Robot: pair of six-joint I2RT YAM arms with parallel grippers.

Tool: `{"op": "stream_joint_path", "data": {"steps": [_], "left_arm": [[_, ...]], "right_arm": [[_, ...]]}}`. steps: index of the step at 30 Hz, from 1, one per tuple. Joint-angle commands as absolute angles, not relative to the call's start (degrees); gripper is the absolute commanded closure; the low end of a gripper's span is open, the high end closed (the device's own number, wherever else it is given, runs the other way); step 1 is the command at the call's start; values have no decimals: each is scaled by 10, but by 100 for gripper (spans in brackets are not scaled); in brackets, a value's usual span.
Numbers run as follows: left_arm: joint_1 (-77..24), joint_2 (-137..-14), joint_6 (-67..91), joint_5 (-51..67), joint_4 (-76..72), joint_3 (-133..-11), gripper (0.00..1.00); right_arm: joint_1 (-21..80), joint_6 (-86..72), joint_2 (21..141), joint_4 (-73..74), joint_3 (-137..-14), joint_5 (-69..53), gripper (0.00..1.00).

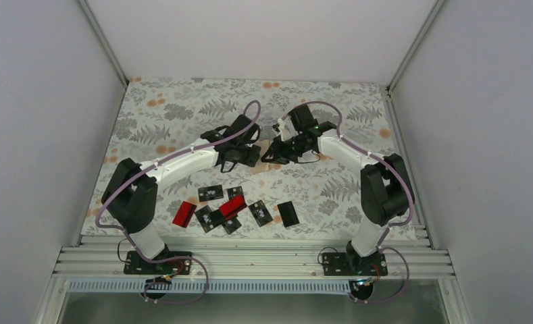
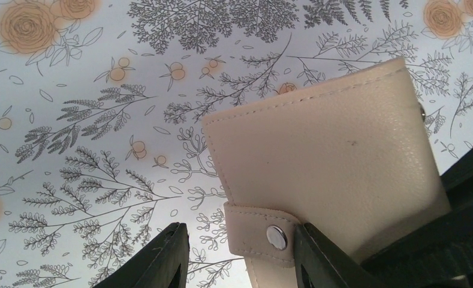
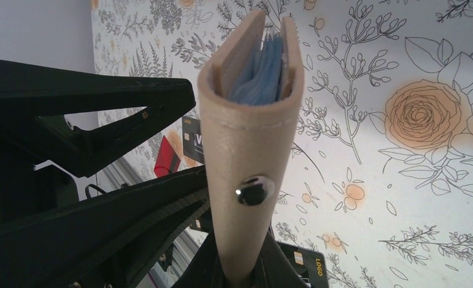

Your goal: Put the credit cards into the card holder

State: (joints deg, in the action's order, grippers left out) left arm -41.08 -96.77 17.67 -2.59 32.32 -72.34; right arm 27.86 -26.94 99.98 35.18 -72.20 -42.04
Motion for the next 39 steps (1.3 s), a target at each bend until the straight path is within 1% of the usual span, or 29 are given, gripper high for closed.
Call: {"op": "stream_joint_path", "data": {"steps": [1, 13, 17, 20, 22, 24, 28, 31, 34, 36, 39], "left_arm": [[-405, -997, 194, -103, 367, -722, 56], [-405, -997, 209, -124, 372, -722, 56], [-398, -1006, 233, -160, 392, -723, 56], [-371, -1019, 271, -222, 436, -723, 56], [-326, -1008, 289, -227, 442, -697, 56], [-297, -978, 293, -211, 432, -675, 55], [-293, -897, 275, -180, 403, -649, 49], [-294, -837, 263, -114, 365, -631, 48], [-294, -786, 252, -20, 315, -612, 40], [-294, -770, 248, 31, 287, -606, 38], [-294, -766, 245, 70, 262, -598, 37]], "right_arm": [[284, -269, 972, 341, -729, -476, 96], [285, -266, 973, 345, -733, -477, 96], [285, -266, 971, 348, -734, -475, 96], [284, -263, 970, 352, -738, -472, 96], [284, -261, 969, 356, -739, -467, 96], [284, -259, 969, 357, -738, -460, 96], [284, -258, 968, 356, -737, -430, 96], [283, -258, 973, 352, -739, -421, 96], [282, -258, 976, 347, -741, -417, 96], [281, -259, 977, 344, -743, -417, 96], [280, -259, 977, 345, -747, -417, 96]]}}
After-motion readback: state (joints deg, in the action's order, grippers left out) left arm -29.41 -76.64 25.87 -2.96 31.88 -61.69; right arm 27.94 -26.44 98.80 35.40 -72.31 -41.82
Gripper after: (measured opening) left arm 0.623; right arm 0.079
